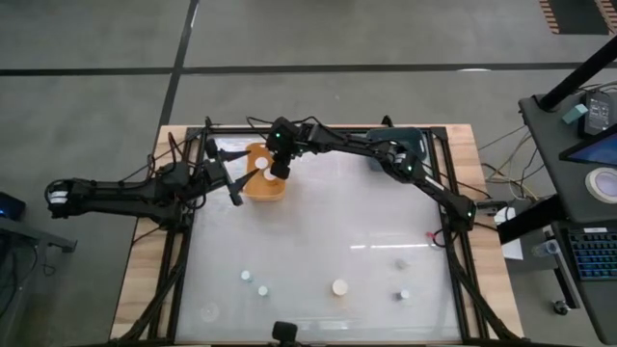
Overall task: Pick and place medicine bottles into bin by pill shape (circle, oval)
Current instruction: Put the orange bottle pill into the yellow bin, then put the blue bottle pill into the yellow bin
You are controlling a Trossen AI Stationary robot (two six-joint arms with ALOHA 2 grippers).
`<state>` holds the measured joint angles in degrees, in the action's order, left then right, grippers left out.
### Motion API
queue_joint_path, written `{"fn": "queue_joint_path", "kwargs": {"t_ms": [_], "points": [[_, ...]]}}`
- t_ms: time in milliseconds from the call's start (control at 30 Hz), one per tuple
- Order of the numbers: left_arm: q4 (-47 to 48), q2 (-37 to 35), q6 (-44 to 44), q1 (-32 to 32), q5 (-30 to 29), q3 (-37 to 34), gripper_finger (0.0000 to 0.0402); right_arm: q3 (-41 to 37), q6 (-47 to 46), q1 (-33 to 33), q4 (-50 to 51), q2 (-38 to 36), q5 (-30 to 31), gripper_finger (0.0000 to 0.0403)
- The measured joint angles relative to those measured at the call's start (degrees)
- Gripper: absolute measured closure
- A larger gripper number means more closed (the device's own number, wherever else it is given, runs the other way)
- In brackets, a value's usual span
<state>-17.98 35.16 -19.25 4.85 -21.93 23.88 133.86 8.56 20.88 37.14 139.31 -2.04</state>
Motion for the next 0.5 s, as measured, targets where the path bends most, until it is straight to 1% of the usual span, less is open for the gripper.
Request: {"fn": "queue_joint_path", "kwargs": {"t_ms": [267,367,500], "points": [[-0.05,0.07,-0.57,-0.01,0.02,0.00,0.0169,0.00,-1.13,0.01,-0.04,0.00,-0.02,0.0259],[-0.20,0.16,-0.57,-0.01,0.02,0.00,0.0169,0.00,-1.14,0.02,0.00,0.00,-0.02,0.0250],[-0.85,0.44,-0.57,0.01,0.02,0.00,0.0169,0.00,-1.51,0.02,-0.04,0.00,-0.02,0.0249]]}}
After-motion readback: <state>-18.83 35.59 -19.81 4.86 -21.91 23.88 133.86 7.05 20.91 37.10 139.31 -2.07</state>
